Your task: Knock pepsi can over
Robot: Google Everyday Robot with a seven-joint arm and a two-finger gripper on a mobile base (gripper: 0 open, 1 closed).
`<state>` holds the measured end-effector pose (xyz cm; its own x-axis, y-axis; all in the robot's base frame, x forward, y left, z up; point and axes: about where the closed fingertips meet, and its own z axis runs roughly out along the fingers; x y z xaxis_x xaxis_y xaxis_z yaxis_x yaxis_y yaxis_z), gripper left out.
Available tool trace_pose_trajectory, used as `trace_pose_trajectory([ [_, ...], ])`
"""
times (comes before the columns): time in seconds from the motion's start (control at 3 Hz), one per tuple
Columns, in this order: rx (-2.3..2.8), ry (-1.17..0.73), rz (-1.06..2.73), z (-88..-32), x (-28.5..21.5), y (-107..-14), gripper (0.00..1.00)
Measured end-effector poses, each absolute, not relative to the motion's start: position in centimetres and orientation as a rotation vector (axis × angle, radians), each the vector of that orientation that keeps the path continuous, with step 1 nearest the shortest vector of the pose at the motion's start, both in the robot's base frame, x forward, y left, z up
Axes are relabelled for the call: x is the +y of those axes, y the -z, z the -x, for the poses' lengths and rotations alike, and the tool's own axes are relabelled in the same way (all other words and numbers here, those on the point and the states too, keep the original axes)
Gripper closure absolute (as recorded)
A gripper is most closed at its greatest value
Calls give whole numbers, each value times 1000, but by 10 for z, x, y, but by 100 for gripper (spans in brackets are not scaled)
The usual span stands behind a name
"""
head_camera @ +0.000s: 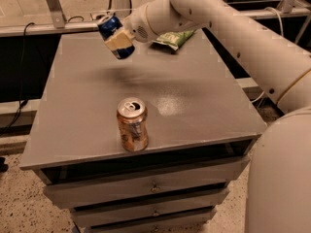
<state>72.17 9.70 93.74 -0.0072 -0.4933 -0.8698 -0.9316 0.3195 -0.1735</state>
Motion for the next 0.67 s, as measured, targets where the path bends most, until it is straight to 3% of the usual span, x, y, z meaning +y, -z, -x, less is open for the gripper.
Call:
trace_pose_trajectory([
  [0.33,1721,-572,1394,-709,65,-933,100],
  [0.67,1763,-594,1505,-701,59,-918,81],
])
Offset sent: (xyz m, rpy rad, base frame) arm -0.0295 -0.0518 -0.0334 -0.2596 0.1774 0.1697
